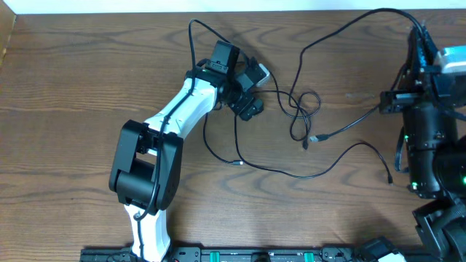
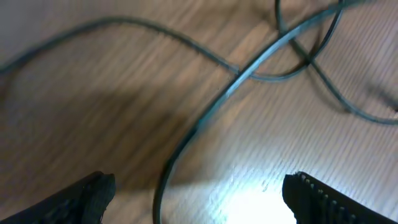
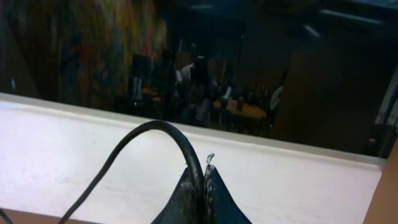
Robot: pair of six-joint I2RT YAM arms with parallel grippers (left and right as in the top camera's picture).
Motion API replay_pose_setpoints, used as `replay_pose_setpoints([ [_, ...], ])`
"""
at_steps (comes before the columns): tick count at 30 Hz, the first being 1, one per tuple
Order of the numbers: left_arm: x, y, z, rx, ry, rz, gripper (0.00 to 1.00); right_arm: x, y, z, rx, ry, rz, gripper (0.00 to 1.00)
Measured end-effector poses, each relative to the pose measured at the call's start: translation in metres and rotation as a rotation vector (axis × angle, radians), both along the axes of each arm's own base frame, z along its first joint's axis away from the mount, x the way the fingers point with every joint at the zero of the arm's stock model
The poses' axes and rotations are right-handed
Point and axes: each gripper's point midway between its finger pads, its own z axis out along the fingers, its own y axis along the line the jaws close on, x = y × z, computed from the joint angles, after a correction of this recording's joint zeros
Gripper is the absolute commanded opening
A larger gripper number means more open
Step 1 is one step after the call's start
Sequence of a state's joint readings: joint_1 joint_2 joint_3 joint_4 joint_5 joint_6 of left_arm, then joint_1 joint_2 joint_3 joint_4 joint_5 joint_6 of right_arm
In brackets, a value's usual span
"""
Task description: Untangle cables
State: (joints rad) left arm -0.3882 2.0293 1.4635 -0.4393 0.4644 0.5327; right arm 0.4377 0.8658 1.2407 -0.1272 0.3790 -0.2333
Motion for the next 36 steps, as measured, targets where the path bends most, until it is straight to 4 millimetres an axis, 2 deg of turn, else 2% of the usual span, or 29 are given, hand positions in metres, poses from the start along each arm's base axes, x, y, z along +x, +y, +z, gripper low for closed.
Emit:
replay_pose_setpoints([
  [6, 0.002, -0.014, 0.005, -0.025, -0.038, -0.027, 0.89, -0.004, -0.002, -0.002, -0.003, 0.009, 0.0, 0.01],
  [7, 0.001, -0.015, 0.005, -0.024, -0.037, -0.028, 0.85, -0.004, -0.002, -0.003, -0.004, 0.014, 0.0, 0.01],
  [9, 0.002, -0.014, 0.003, -0.022, -0.034, -0.025, 0.66, -0.005, -0.002, -0.003, 0.0, 0.015, 0.002, 0.01],
  [11, 0.002, -0.013, -0.002, -0.012, -0.027, -0.022, 0.54, -0.005, -0.002, -0.003, 0.009, 0.015, 0.004, 0.01],
  [15, 0.0, -0.007, -0.019, 0.032, -0.004, -0.019, 0.5, -0.007, -0.003, -0.001, 0.03, 0.01, 0.011, 0.01],
  [17, -0.002, -0.004, -0.03, 0.056, 0.02, -0.015, 0.42, -0.01, -0.002, 0.001, 0.04, 0.003, 0.023, 0.01],
  [19, -0.005, -0.001, -0.037, 0.072, 0.036, -0.015, 0.24, -0.013, -0.002, 0.003, 0.045, -0.005, 0.036, 0.01],
  [20, -0.006, 0.0, -0.039, 0.078, 0.046, -0.015, 0.12, -0.015, -0.002, 0.004, 0.046, -0.009, 0.04, 0.01],
  [21, -0.007, 0.0, -0.041, 0.081, 0.051, -0.013, 0.08, -0.015, -0.001, 0.004, 0.046, -0.01, 0.043, 0.01],
  [25, -0.005, 0.003, -0.042, 0.101, 0.045, -0.003, 0.08, -0.018, -0.001, 0.006, 0.05, -0.017, 0.051, 0.01],
  [28, 0.001, 0.014, -0.045, 0.155, 0.031, 0.048, 0.08, -0.018, -0.001, 0.005, 0.047, -0.012, 0.054, 0.01],
  [33, 0.016, 0.043, -0.05, 0.27, 0.005, 0.204, 0.08, -0.017, 0.0, 0.003, 0.044, -0.004, 0.055, 0.01],
  [36, 0.027, 0.071, -0.051, 0.319, 0.005, 0.343, 0.08, -0.017, -0.001, 0.003, 0.044, -0.004, 0.052, 0.01],
])
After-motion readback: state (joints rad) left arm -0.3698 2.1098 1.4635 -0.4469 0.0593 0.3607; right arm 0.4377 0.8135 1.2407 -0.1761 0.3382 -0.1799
